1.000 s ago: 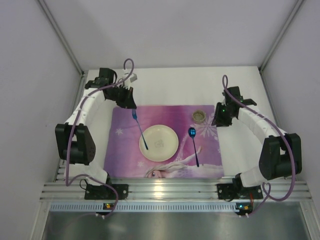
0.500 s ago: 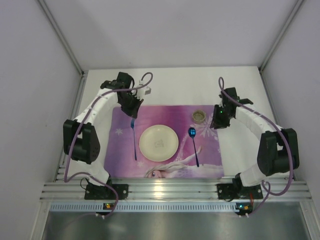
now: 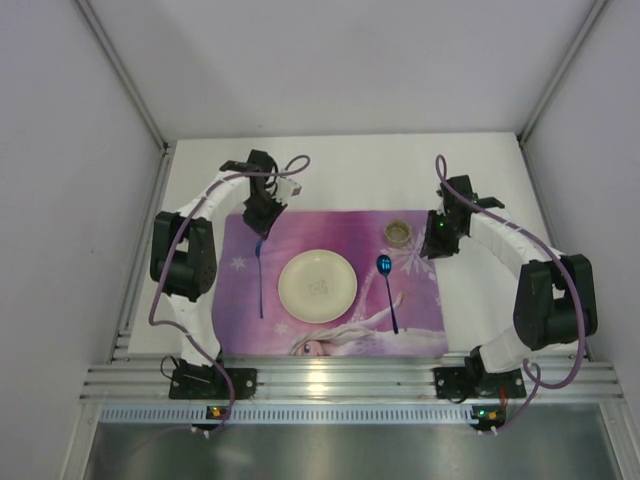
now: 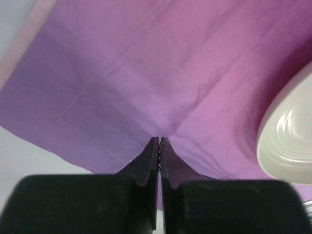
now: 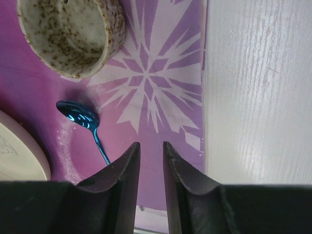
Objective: Set the dinner table for one person
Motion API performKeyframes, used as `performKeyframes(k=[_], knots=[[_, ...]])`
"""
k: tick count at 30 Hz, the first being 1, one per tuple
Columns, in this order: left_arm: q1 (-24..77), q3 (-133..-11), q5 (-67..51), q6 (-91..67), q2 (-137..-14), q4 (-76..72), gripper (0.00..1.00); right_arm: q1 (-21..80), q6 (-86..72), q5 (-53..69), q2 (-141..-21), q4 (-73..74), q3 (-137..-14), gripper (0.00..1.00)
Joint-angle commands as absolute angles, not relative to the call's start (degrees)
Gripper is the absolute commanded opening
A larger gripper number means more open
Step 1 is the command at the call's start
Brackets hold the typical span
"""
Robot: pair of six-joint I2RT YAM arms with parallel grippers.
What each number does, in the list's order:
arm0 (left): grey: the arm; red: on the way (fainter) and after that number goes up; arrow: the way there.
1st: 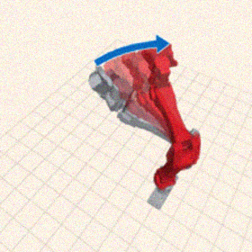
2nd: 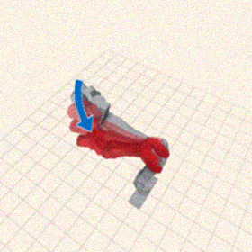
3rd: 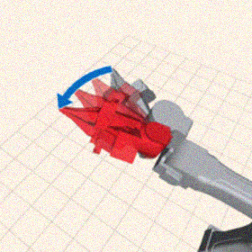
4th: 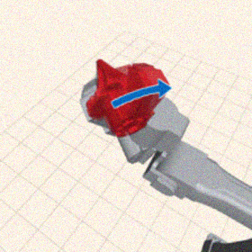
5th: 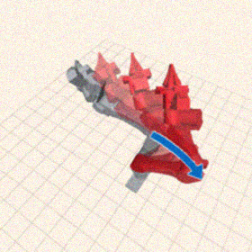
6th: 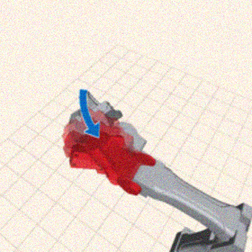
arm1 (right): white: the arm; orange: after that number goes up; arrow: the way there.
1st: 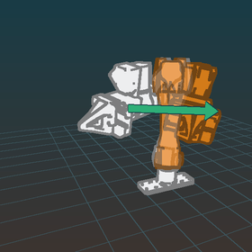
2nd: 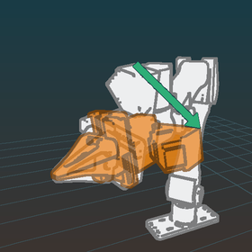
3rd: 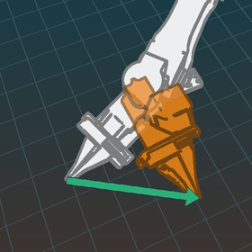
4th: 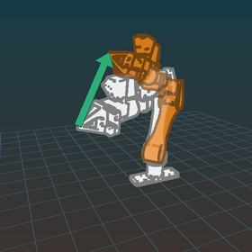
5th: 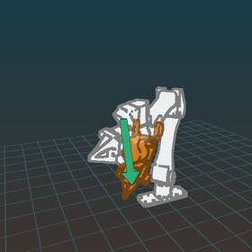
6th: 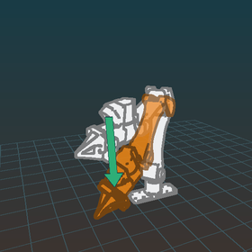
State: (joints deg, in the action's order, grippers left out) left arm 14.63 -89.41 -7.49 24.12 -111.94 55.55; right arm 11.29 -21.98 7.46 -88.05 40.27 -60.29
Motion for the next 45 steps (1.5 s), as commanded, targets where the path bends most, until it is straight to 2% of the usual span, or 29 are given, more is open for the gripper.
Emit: performKeyframes(k=[1, 3, 4, 5, 14, 17, 22, 26, 29, 30, 32, 36, 37, 39, 40, 42, 45], knots=[[14.5, -94.6, -4.5, 22.5, -112.7, 53.4, 0.10, 11.9, -20.7, 6.2, -86.3, 39.2, -59.9, 0.26], [14.5, -94.9, -3.3, 22.2, -112.5, 51.9, 0.21, 11.8, -20.7, 6.0, -86.2, 39.1, -59.7, 0.26], [14.5, -94.7, -2.9, 22.0, -112.2, 51.2, 0.95, 11.8, -20.7, 6.1, -86.5, 39.0, -59.8, 0.26], [14.5, -94.6, -2.0, 21.9, -111.9, 50.5, 0.99, 11.8, -20.6, 6.1, -86.7, 39.1, -59.8, 0.26], [14.4, -90.4, 11.4, 17.9, -101.6, 37.1, 0.99, 11.6, -20.4, 5.6, -87.6, 39.0, -60.7, 0.25], [13.7, -88.2, 9.9, 11.9, -97.2, 32.5, 0.99, 11.6, -20.4, 5.5, -87.5, 39.3, -61.5, 0.25], [12.1, -75.2, 6.4, 1.4, -89.7, 17.1, 0.99, 11.6, -22.3, 6.1, -86.2, 41.8, -68.3, 0.31], [3.9, -66.5, 1.7, -9.8, -86.8, 9.4, 0.99, 11.6, -24.9, 9.8, -84.4, 46.0, -76.0, 0.32], [-6.2, -58.8, -4.0, -19.0, -84.9, 4.2, 0.99, 11.7, -25.4, 9.6, -81.1, 47.7, -78.1, 0.33], [-10.3, -52.9, -6.1, -20.6, -82.6, 1.2, 0.99, 11.6, -25.3, 9.0, -80.3, 48.1, -79.4, 0.34], [-12.4, -47.1, -5.9, -21.4, -79.7, -8.0, 0.99, 11.5, -25.1, 8.3, -78.4, 49.9, -80.8, 0.36], [-12.4, -38.9, -3.9, -16.9, -77.2, -13.5, 0.99, 11.5, -25.0, 7.8, -76.3, 52.2, -84.3, 0.50], [-12.5, -37.7, -3.6, -15.8, -77.3, -15.2, 0.99, 11.5, -25.2, 8.1, -75.5, 52.5, -84.6, 0.60], [-12.6, -34.6, -3.7, -15.5, -77.9, -20.5, 0.99, 11.6, -25.7, 8.6, -74.5, 52.3, -85.6, 0.68], [-12.5, -33.9, -3.9, -15.9, -78.2, -21.9, 0.99, 11.6, -26.0, 8.8, -73.2, 51.9, -85.7, 0.75], [-12.6, -32.4, -5.0, -16.4, -80.1, -26.4, 0.99, 11.7, -27.1, 8.4, -71.6, 49.9, -85.0, 0.79], [-12.6, -31.6, -6.2, -16.2, -83.8, -29.8, 0.99, 11.7, -29.4, 8.2, -67.6, 45.9, -81.7, 0.91]])
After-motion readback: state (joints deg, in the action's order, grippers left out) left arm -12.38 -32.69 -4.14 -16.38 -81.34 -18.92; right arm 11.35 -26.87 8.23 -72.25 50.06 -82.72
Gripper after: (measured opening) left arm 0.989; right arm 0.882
